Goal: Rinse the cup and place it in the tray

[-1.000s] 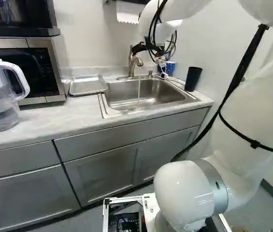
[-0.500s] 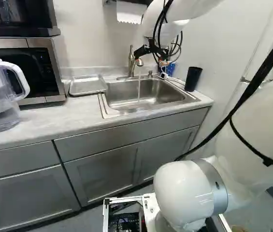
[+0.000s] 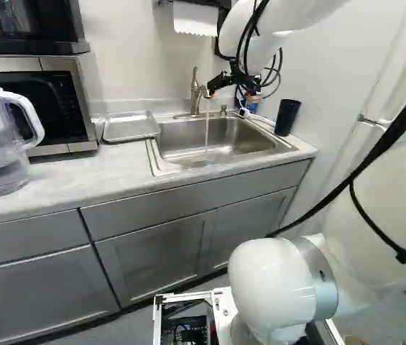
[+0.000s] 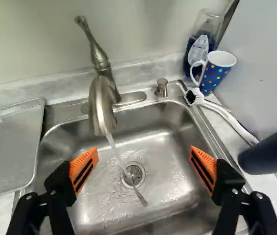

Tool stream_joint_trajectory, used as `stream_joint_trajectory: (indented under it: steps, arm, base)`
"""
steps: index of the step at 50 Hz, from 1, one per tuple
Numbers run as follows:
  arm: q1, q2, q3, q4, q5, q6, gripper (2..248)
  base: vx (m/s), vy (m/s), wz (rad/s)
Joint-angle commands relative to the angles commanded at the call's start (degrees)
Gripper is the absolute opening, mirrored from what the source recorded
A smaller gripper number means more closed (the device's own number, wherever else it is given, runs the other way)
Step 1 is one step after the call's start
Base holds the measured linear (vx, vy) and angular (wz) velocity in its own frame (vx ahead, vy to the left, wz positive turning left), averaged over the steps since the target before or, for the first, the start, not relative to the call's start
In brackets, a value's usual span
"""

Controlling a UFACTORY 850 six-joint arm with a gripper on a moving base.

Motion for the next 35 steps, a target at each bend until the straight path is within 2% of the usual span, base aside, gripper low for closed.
stream_joint_trajectory:
  steps: [35]
  arm:
    - [-0.59,0.26,0.23,0.0,-0.22,0.0,247]
  base:
    - [0.0,0.0,0.0]
